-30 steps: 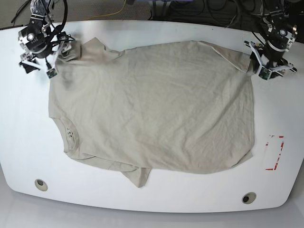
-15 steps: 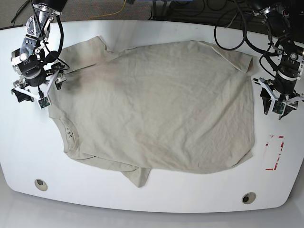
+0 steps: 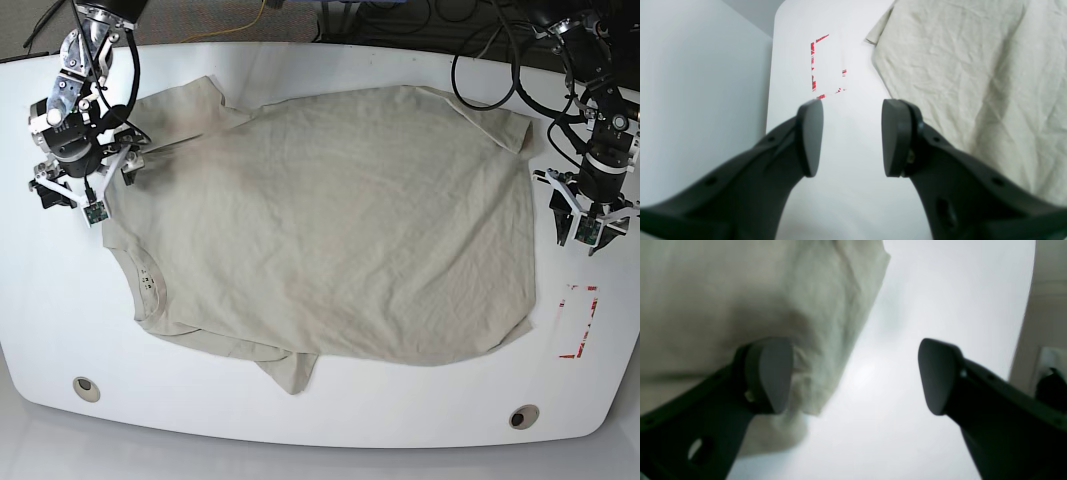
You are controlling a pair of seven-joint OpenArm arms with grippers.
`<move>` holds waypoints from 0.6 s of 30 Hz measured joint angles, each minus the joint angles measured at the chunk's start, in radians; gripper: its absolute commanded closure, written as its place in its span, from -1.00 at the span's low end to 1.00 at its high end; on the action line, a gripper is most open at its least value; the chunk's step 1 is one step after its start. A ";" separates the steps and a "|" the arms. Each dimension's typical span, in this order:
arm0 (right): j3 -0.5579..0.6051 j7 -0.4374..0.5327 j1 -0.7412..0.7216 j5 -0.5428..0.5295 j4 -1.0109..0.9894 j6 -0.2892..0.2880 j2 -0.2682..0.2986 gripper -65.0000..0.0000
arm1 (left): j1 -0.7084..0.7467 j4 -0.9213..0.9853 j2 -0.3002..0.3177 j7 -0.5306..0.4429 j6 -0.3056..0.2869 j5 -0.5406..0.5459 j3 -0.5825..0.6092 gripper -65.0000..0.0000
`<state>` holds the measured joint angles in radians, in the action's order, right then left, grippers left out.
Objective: Layout the t-shirt on the table in an organized manner, then fold the t-shirt properly
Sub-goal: 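Move both grippers over the shirt shoulders and adjust the fabric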
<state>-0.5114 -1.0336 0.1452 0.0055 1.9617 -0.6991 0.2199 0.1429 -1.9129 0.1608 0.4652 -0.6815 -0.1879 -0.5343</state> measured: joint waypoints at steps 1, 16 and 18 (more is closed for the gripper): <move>0.003 0.001 -0.006 0.000 0.000 0.003 -0.015 -0.74 | 0.005 0.001 0.000 0.003 0.000 0.001 0.014 0.18; 0.003 0.003 0.001 -0.007 0.000 -0.003 -0.177 -0.74 | 0.161 0.005 -0.004 0.001 -0.008 0.001 0.177 0.18; 0.005 0.004 0.009 -0.009 0.000 -0.002 -0.190 -0.74 | 0.181 0.007 -0.004 0.003 -0.008 -0.002 0.176 0.18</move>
<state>-0.5068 -1.0294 0.1543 -0.0032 1.9614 -0.7006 0.0299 0.3237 -1.9060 0.1570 0.4679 -0.6891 -0.1902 -0.3580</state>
